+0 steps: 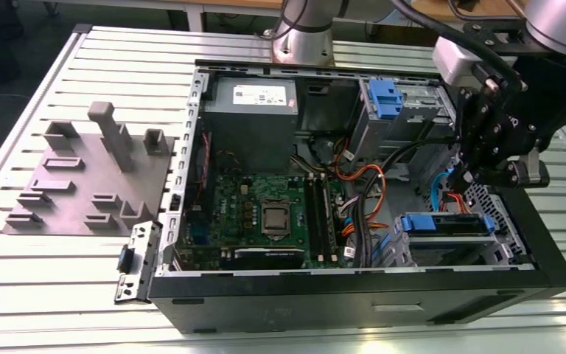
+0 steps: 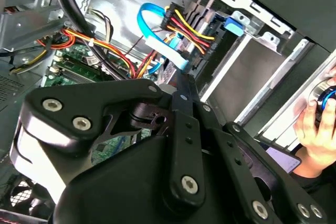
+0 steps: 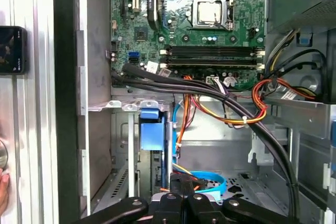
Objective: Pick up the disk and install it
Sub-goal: 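Insert the second disk wire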
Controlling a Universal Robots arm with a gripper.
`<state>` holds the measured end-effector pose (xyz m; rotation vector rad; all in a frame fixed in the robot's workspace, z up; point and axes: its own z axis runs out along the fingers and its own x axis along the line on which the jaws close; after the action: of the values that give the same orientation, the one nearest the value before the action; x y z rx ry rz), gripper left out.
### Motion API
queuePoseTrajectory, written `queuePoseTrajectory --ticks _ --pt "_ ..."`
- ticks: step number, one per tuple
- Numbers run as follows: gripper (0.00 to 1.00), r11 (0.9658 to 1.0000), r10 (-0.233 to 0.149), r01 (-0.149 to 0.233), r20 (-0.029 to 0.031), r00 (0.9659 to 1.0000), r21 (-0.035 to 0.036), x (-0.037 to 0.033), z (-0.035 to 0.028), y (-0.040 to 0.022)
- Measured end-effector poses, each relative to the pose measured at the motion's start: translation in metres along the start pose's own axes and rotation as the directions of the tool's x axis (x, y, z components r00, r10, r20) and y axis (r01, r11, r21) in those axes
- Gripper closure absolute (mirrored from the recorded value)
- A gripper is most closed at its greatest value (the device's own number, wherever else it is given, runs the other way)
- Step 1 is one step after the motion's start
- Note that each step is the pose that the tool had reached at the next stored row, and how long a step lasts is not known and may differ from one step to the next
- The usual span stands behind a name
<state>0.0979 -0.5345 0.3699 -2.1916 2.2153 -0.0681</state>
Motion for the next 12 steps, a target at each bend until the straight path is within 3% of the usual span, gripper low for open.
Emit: queuePoseTrajectory --ticks 4,7,12 --pt "0.89 1.0 0.001 -0.001 -0.0002 1.0 -0.0083 -0.0037 0.0001 -0.003" --pt "0.89 0.9999 0.002 -0.002 -0.0019 1.0 -0.0106 -0.0039 0.0002 -0.0043" --pt "0.89 0.9999 0.001 -0.001 -0.0155 0.9999 -0.0105 -0.004 0.0005 -0.0046"
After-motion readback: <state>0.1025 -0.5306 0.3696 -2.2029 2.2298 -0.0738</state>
